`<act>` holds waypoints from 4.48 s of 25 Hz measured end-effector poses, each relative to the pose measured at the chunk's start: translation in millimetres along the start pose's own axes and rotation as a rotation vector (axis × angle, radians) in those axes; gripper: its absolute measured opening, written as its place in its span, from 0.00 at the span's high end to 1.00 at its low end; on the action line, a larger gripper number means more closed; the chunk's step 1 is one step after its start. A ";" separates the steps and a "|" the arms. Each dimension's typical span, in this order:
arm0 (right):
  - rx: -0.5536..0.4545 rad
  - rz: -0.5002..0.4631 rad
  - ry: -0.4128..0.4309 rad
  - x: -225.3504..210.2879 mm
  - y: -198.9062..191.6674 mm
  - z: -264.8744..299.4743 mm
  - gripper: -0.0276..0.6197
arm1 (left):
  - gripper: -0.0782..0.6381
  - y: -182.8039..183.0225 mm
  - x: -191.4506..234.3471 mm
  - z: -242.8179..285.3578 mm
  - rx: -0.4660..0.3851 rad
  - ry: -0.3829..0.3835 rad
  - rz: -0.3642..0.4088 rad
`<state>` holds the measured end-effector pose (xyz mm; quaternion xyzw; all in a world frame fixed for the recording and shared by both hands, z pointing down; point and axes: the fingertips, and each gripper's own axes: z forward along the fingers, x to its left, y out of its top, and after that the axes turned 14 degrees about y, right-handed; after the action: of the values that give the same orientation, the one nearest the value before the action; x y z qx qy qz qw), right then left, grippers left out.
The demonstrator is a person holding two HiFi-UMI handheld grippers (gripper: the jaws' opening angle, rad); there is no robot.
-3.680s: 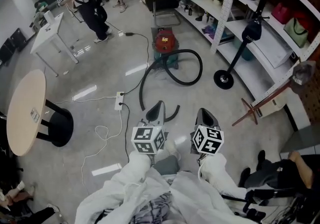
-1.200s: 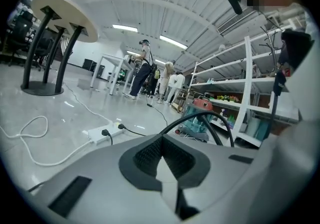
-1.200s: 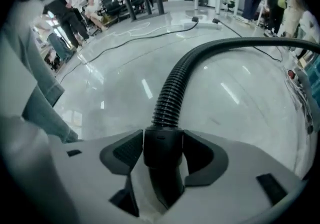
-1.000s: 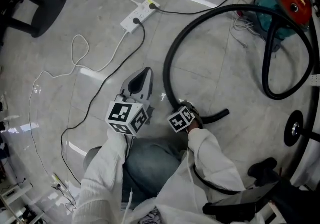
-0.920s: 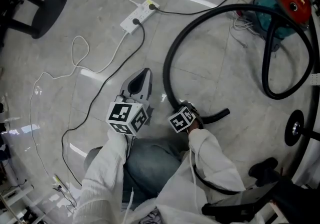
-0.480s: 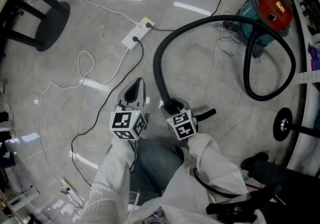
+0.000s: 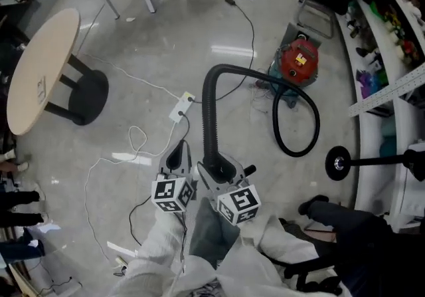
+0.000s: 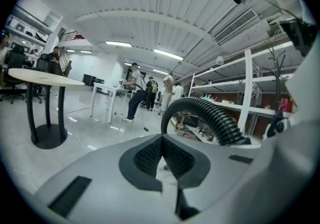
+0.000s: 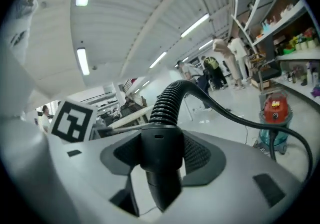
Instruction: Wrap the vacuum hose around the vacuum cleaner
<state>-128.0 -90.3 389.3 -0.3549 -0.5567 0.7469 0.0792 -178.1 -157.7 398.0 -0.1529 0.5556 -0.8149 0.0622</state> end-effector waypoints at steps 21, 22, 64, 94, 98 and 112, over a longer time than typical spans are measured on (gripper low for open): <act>-0.640 -0.144 -0.542 -3.3 292.4 -213.8 0.59 | 0.89 195.2 -278.3 -43.1 -0.158 -0.592 0.098; -0.650 -0.147 -0.554 -12.3 299.2 -217.1 0.59 | 0.89 198.4 -285.9 -40.0 -0.162 -0.606 0.106; -0.612 -0.114 -0.670 -567.7 624.8 -18.1 0.59 | 0.89 412.1 -458.8 540.0 -0.136 -0.729 0.161; -0.723 -0.228 -0.657 -581.6 755.5 8.6 0.59 | 0.89 481.2 -463.2 590.3 -0.192 -0.831 0.103; -0.764 -0.268 -0.702 -576.7 768.5 -60.5 0.59 | 0.89 474.2 -533.6 561.5 -0.185 -0.916 0.110; -0.736 -0.195 -0.706 -674.6 763.1 -105.2 0.59 | 0.89 465.3 -629.1 602.2 -0.151 -0.930 0.154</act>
<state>644.4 -635.7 -3.6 -0.0323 -0.8059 0.5649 -0.1744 576.5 -695.4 56.9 -0.4639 0.5360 -0.6104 0.3535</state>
